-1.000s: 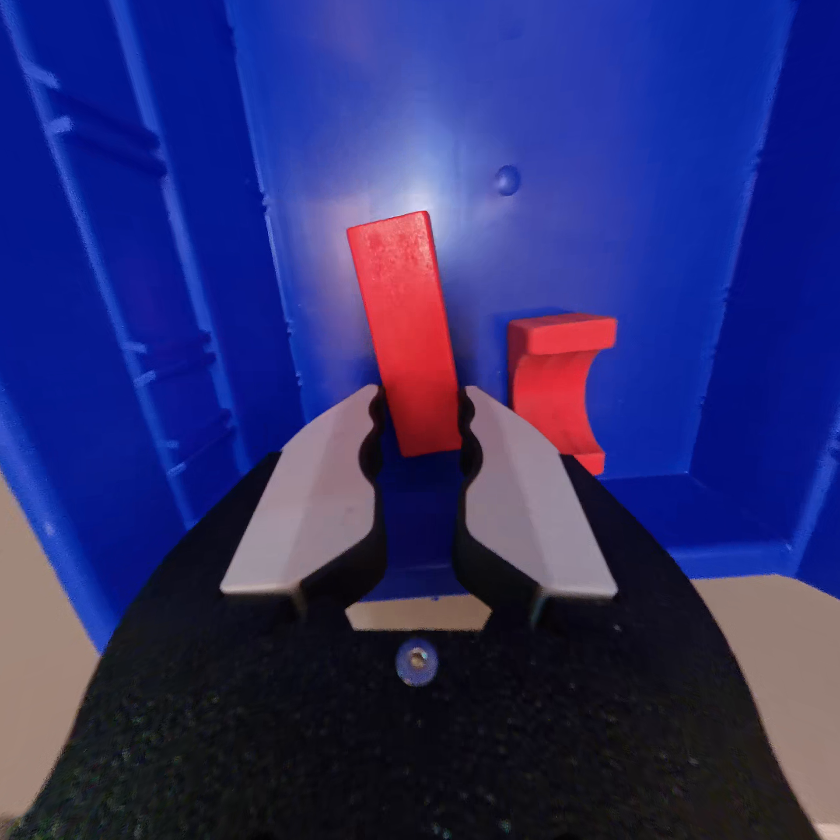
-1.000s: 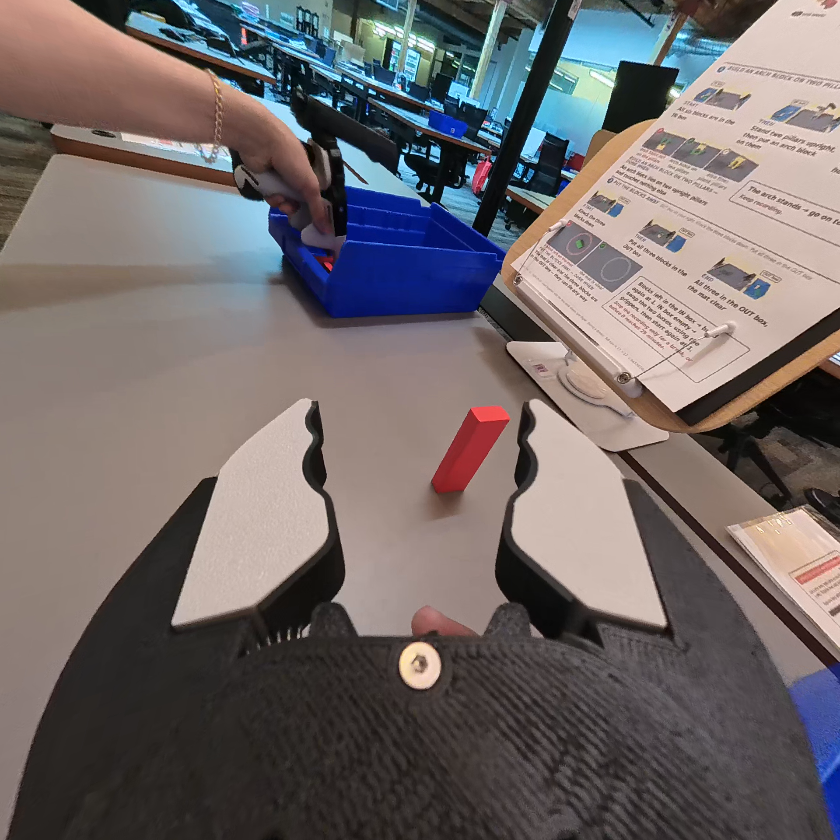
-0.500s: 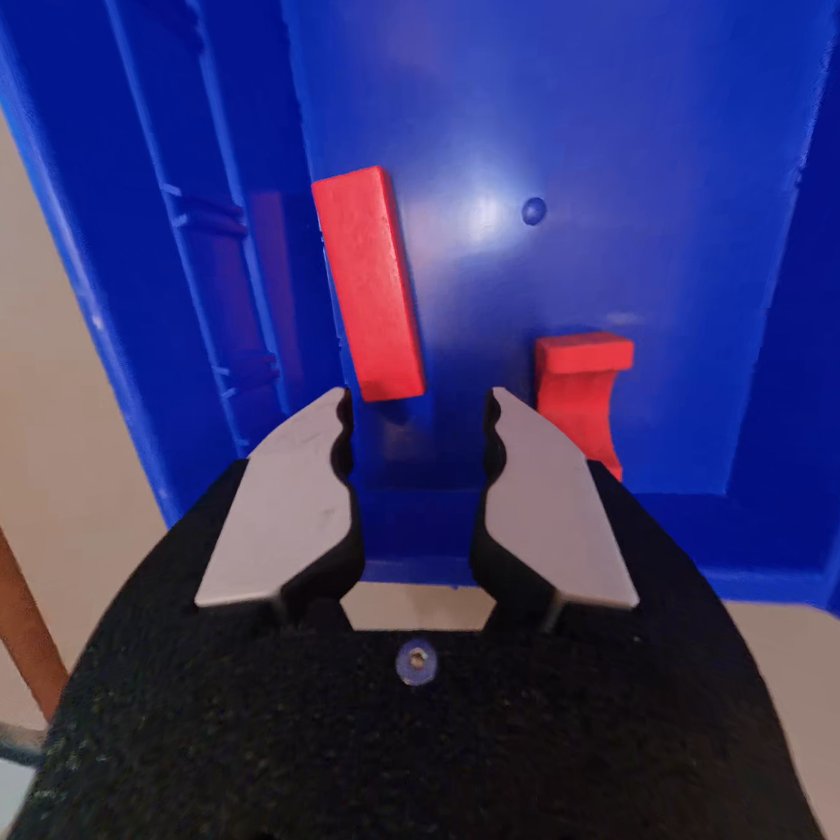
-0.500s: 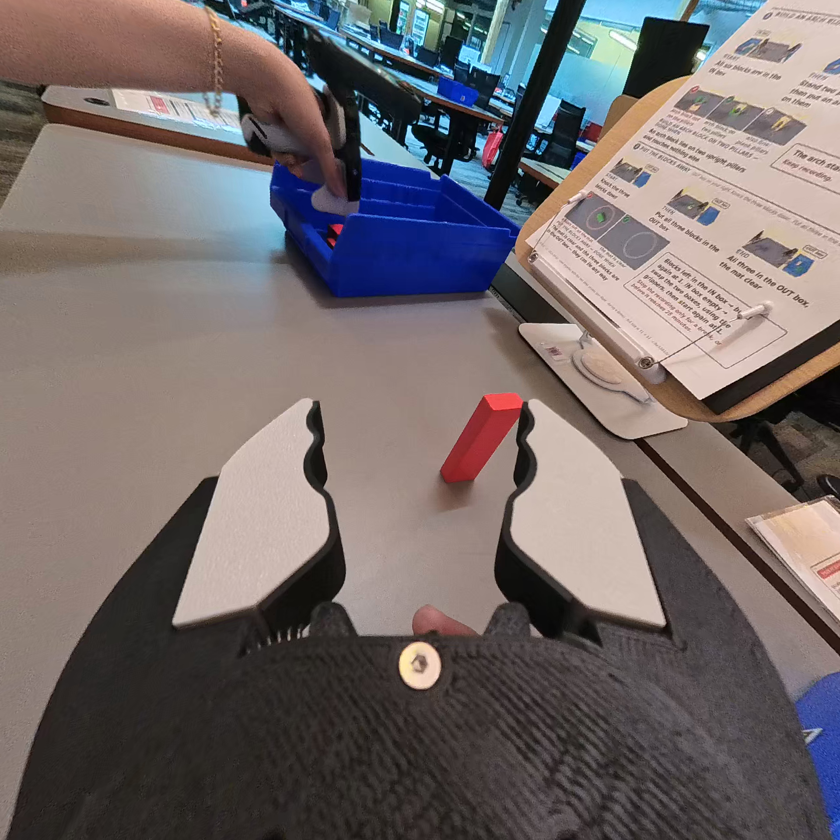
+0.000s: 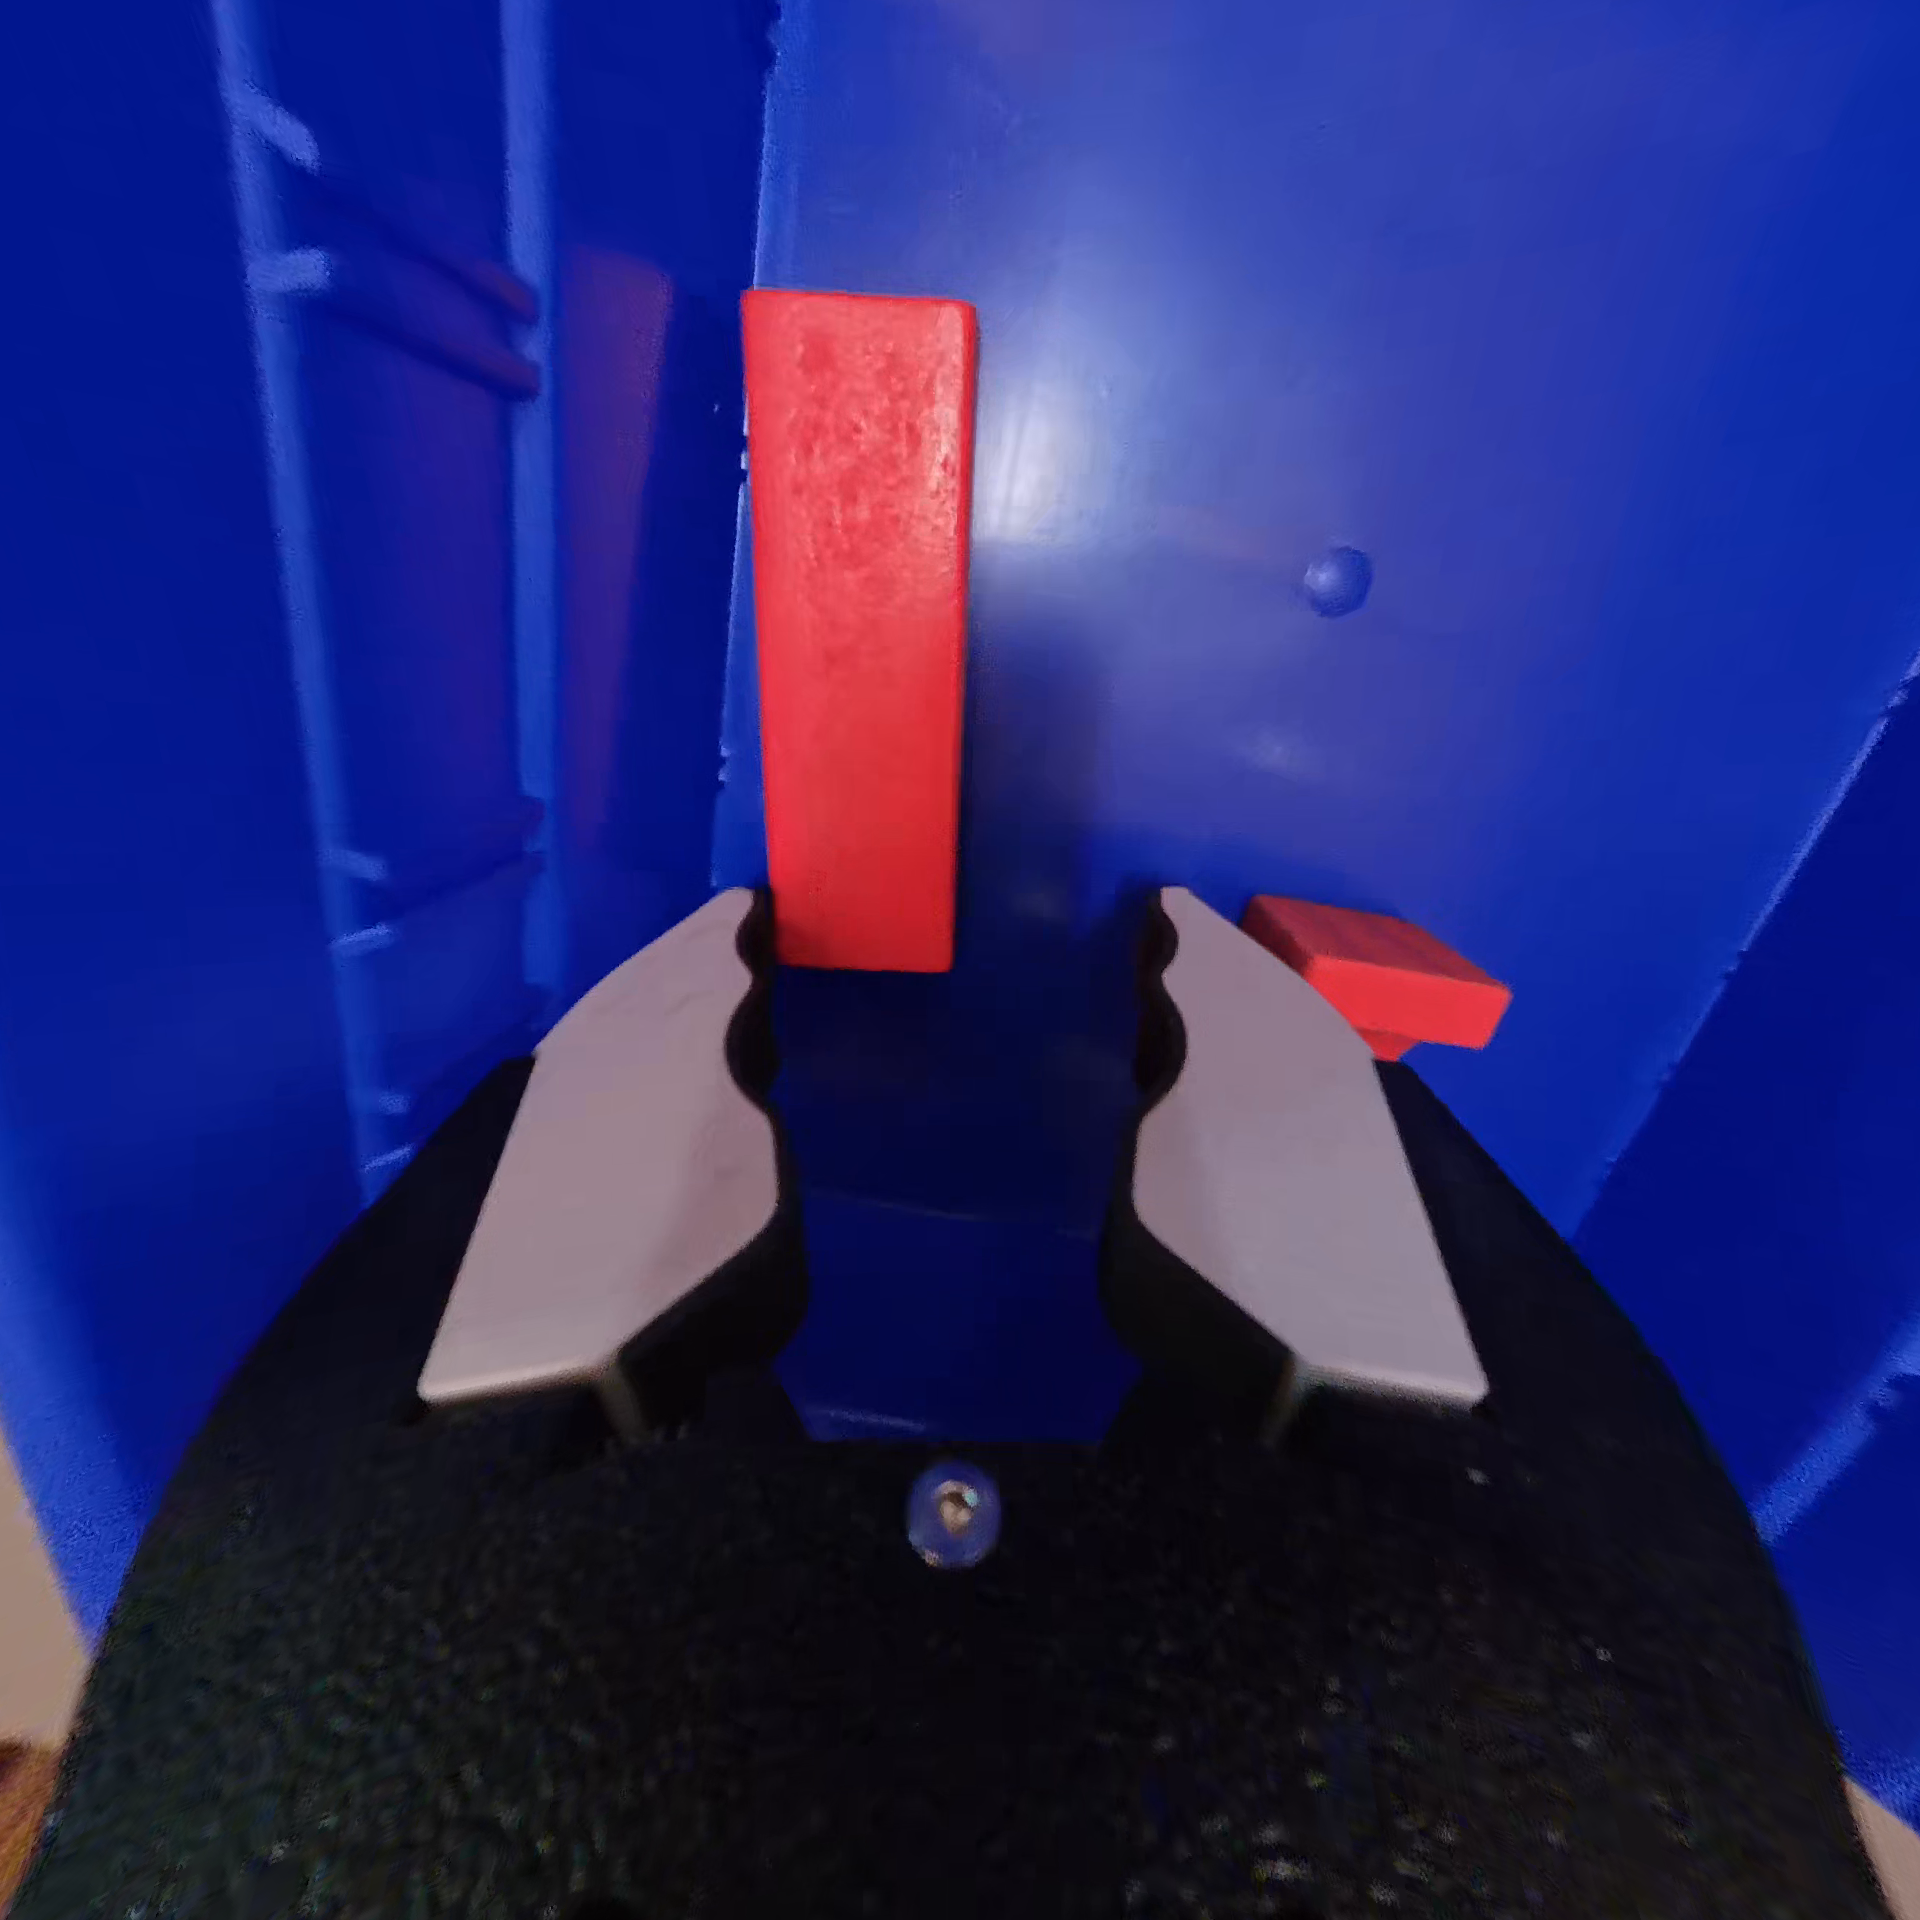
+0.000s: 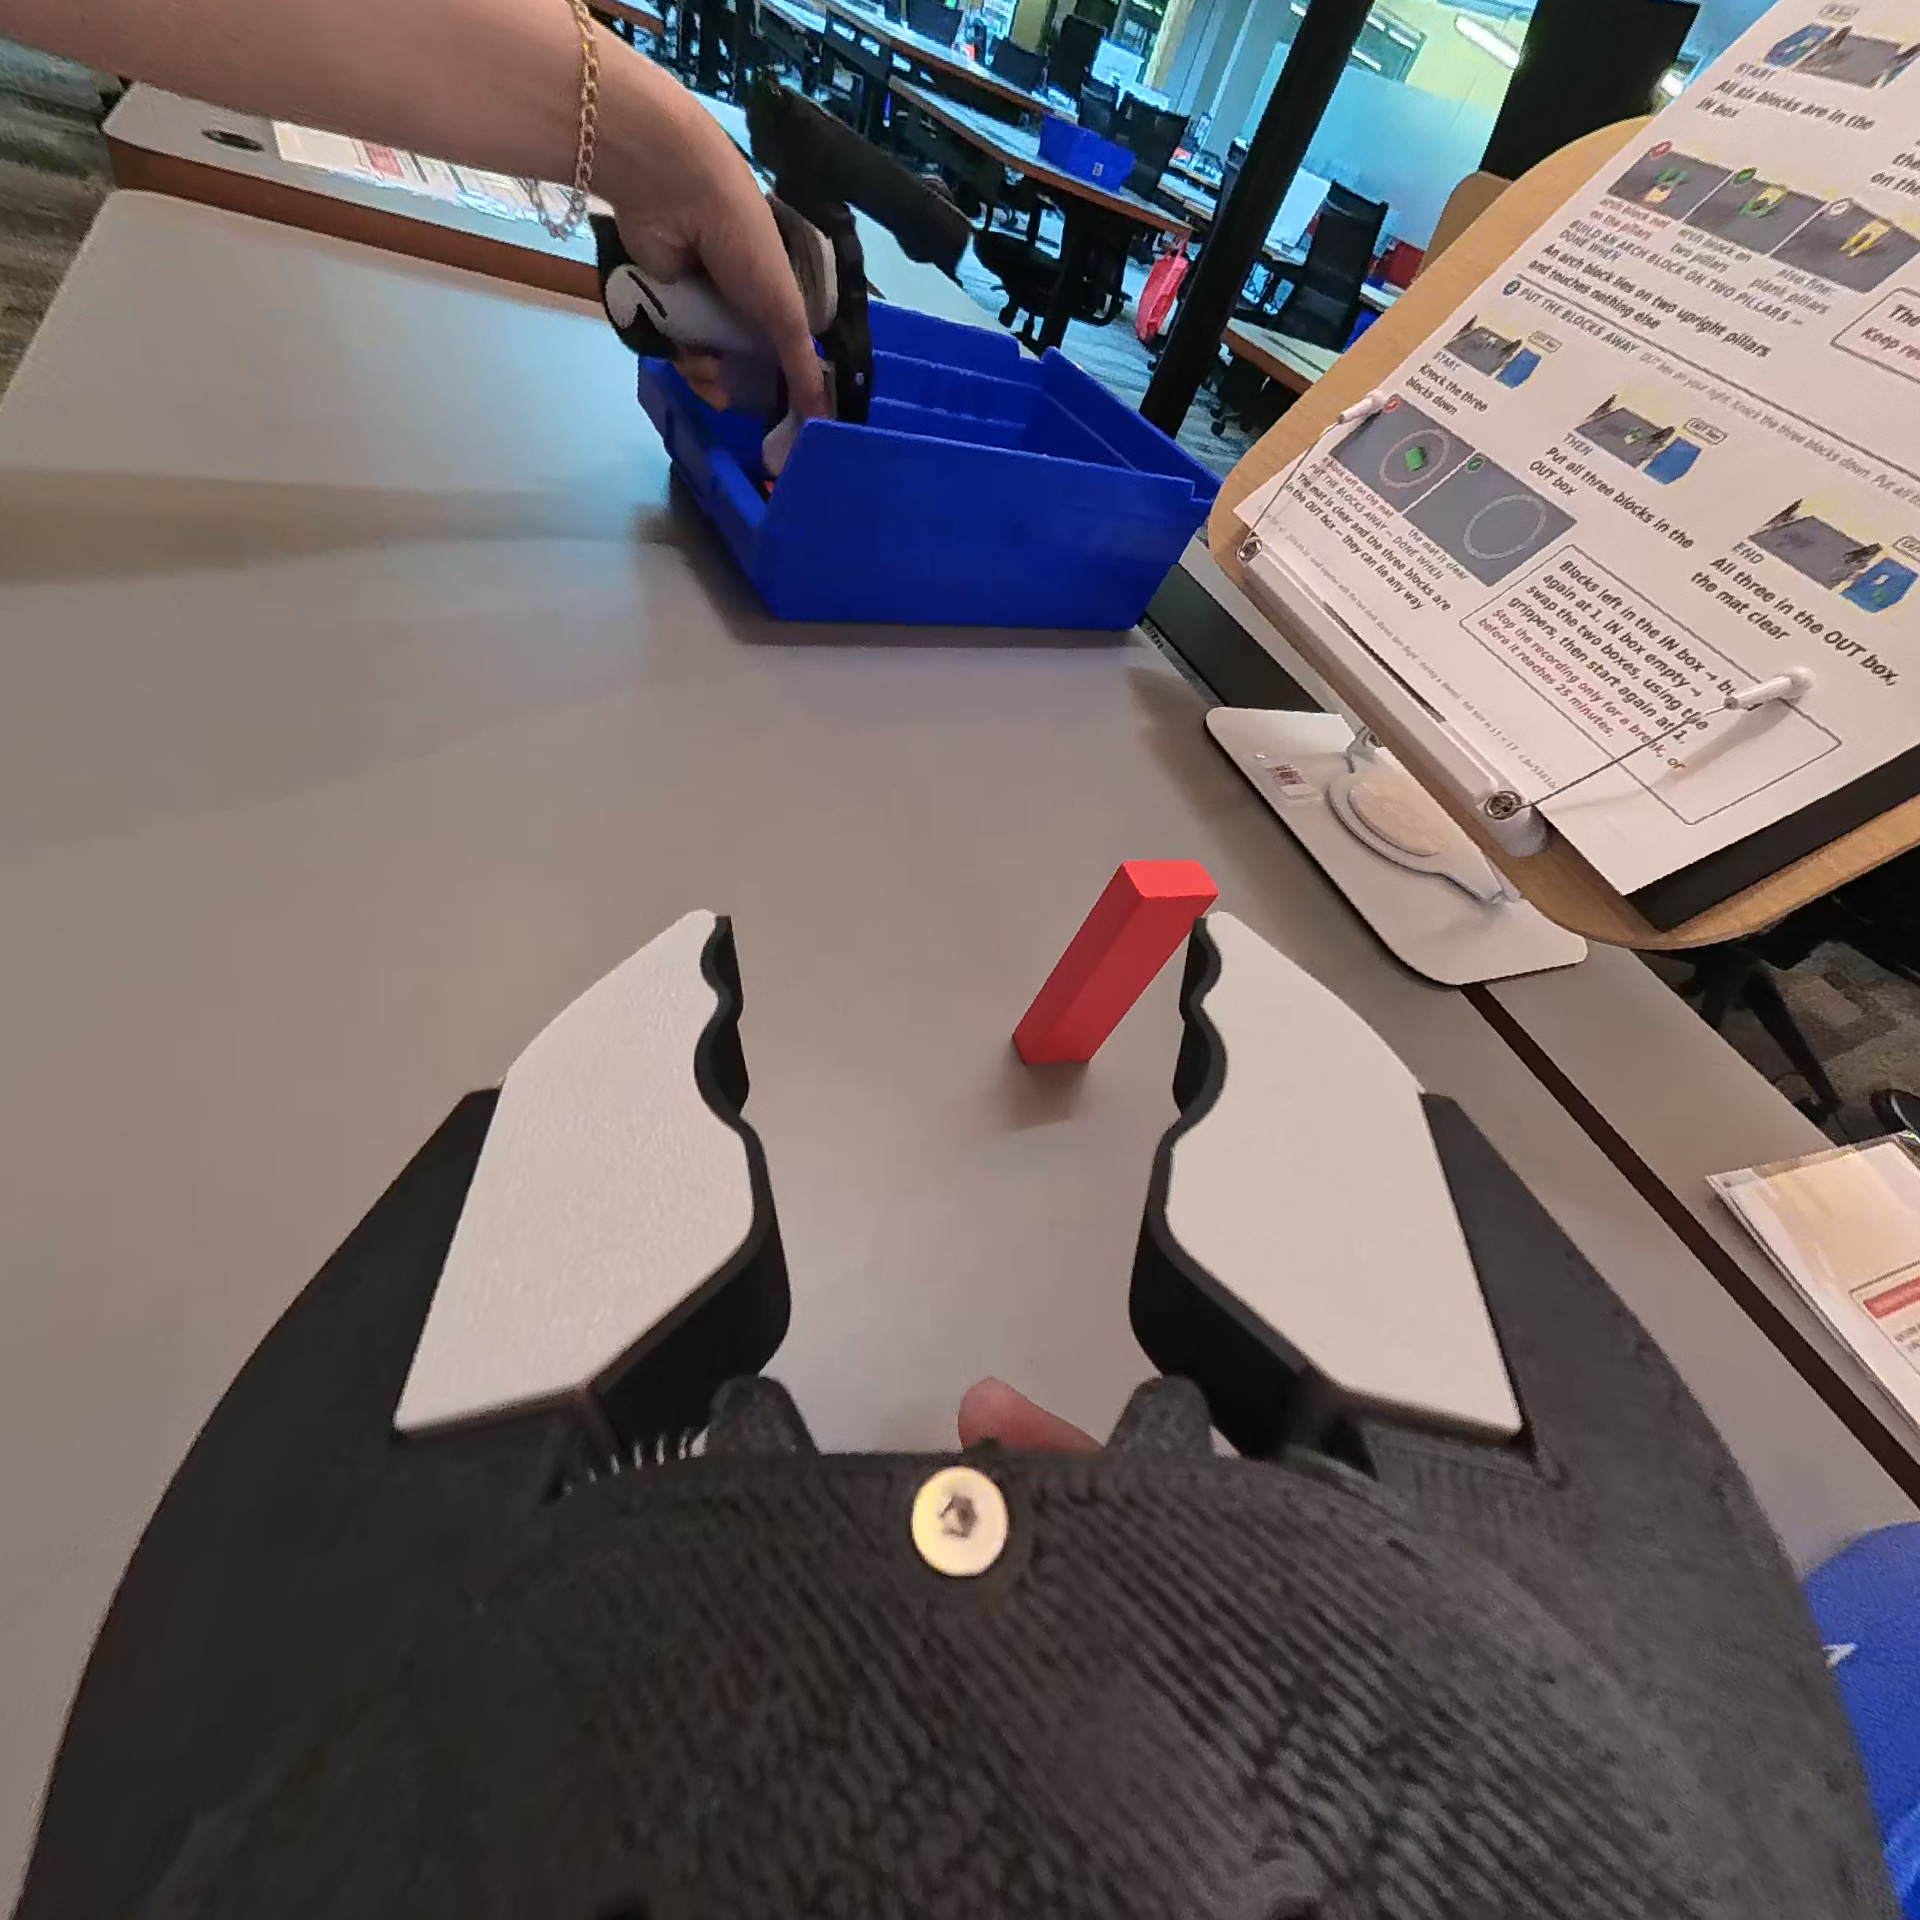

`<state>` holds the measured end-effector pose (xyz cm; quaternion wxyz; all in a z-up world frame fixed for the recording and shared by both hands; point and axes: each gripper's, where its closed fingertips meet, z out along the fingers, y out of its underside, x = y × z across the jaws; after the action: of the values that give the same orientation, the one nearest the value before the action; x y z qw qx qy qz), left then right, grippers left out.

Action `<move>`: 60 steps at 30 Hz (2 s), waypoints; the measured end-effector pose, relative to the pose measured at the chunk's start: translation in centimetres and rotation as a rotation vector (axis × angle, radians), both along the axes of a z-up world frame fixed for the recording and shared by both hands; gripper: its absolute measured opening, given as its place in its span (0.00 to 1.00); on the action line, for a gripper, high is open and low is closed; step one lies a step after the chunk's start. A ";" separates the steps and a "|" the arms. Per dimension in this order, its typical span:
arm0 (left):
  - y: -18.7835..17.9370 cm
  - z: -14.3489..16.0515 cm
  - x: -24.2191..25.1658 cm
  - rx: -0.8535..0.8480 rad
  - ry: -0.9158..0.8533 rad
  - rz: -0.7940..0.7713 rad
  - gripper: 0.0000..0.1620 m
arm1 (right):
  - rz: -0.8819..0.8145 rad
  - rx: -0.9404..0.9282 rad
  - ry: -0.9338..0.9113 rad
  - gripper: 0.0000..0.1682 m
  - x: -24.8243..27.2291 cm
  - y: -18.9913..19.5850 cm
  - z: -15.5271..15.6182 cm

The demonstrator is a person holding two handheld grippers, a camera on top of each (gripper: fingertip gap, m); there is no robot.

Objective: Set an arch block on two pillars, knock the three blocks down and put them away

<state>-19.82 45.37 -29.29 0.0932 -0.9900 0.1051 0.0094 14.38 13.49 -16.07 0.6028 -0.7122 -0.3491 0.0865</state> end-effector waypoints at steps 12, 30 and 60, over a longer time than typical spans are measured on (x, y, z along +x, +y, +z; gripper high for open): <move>1.1 0.2 -0.7 0.098 -0.043 -0.034 0.20 | -0.004 0.008 0.018 0.49 0.2 0.0 0.2; -9.5 18.6 12.3 0.504 -1.101 -0.627 0.20 | 0.104 0.002 0.419 0.45 -3.9 1.5 6.3; -28.5 22.9 24.3 0.716 -1.649 -1.287 0.32 | 0.293 0.046 0.433 0.20 -10.1 4.2 11.4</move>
<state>4.49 16.82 -6.40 0.4032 -0.3690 0.4975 -0.6736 4.29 17.68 -4.67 0.6604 -0.6051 -0.3132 0.3156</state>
